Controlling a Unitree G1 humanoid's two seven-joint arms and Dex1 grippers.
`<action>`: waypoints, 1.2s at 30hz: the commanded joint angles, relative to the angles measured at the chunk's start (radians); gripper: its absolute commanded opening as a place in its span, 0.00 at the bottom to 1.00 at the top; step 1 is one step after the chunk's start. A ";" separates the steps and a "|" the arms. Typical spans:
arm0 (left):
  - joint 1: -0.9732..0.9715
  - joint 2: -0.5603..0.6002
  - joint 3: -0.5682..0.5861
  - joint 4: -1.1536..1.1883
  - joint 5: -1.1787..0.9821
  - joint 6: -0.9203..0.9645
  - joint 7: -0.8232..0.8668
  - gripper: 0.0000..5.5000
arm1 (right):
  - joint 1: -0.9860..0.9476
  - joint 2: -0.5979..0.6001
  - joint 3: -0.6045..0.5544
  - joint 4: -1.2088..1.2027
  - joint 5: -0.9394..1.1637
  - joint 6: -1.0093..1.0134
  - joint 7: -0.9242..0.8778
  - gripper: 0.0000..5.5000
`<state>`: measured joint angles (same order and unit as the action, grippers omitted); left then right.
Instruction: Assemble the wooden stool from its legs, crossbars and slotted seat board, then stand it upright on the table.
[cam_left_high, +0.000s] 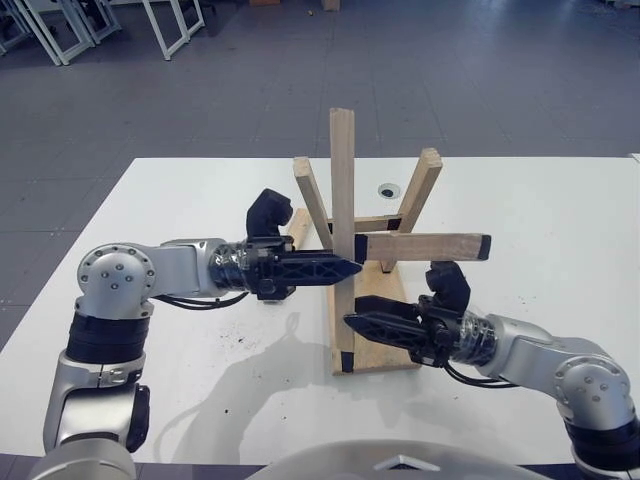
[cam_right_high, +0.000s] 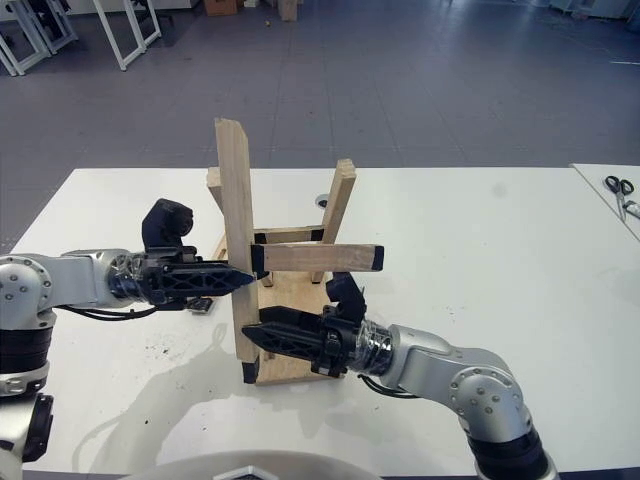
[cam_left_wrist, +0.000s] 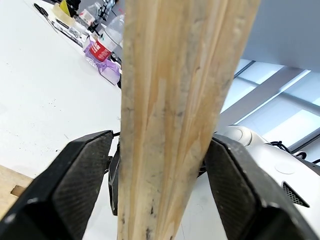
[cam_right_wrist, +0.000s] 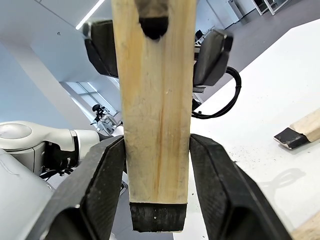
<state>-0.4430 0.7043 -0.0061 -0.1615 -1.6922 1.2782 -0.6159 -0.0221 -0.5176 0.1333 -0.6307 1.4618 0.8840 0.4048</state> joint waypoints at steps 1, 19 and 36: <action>-0.035 0.007 -0.023 0.002 0.050 0.042 -0.035 0.53 | 0.007 -0.012 0.007 -0.014 -0.029 0.004 0.018 0.36; 0.135 0.077 0.139 -0.029 0.169 0.046 -0.140 0.38 | 0.000 -0.063 -0.060 0.023 -0.051 -0.001 0.050 0.36; 0.430 -0.021 0.189 -0.327 0.687 -0.592 -0.365 0.37 | 0.009 -0.120 -0.230 0.282 -0.306 -0.076 -0.011 0.69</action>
<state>-0.0766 0.6869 0.2543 -0.4285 -1.1596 0.8427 -0.8708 -0.0234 -0.6484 -0.0996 -0.3697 1.2132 0.8268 0.3969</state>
